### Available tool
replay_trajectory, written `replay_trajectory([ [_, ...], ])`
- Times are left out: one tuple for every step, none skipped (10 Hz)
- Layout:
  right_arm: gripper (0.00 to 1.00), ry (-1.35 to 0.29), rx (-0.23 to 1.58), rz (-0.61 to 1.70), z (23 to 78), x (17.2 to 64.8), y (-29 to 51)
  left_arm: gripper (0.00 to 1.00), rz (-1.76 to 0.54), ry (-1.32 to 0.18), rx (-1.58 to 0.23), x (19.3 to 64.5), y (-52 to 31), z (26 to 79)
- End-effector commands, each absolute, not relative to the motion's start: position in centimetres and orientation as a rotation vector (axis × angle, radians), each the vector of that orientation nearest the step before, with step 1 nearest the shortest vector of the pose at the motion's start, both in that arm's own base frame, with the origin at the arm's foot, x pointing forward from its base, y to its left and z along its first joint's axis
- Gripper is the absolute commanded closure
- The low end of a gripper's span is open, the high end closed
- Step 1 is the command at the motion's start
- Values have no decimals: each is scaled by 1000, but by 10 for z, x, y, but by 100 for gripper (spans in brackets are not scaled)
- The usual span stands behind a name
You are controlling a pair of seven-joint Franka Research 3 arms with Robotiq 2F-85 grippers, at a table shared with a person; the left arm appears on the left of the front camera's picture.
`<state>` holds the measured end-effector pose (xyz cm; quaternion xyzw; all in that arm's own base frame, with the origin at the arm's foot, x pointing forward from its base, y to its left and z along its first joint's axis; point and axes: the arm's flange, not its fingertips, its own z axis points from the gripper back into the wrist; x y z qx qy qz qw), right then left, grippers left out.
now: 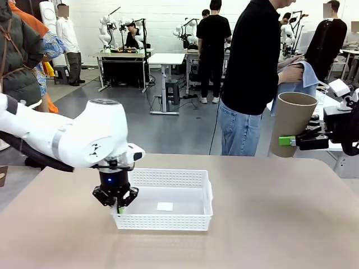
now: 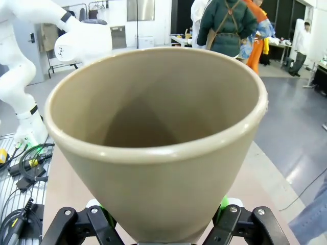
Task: Clean and organize the cups into the basket.
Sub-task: Pick up the Organizing basket and move it to the center of the table, then pick up the Reusable plastic cup from the right side of the table and place it inside the Organizing basket.
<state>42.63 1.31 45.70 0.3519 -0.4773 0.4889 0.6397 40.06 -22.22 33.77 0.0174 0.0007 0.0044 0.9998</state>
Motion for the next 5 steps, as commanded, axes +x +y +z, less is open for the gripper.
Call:
replay_trajectory([
  [38,-1090,811,1128,452,425,17,100,40,-29,89,407,-252,325],
  [38,-1090,811,1128,452,425,17,100,43,-26,88,408,-263,322],
  [38,-1090,811,1128,452,425,17,100,45,-25,85,408,-270,321],
  [38,-1090,811,1128,452,425,17,100,58,-30,86,408,-275,321],
  [38,-1090,811,1128,452,425,17,100,15,-14,45,404,-256,337],
])
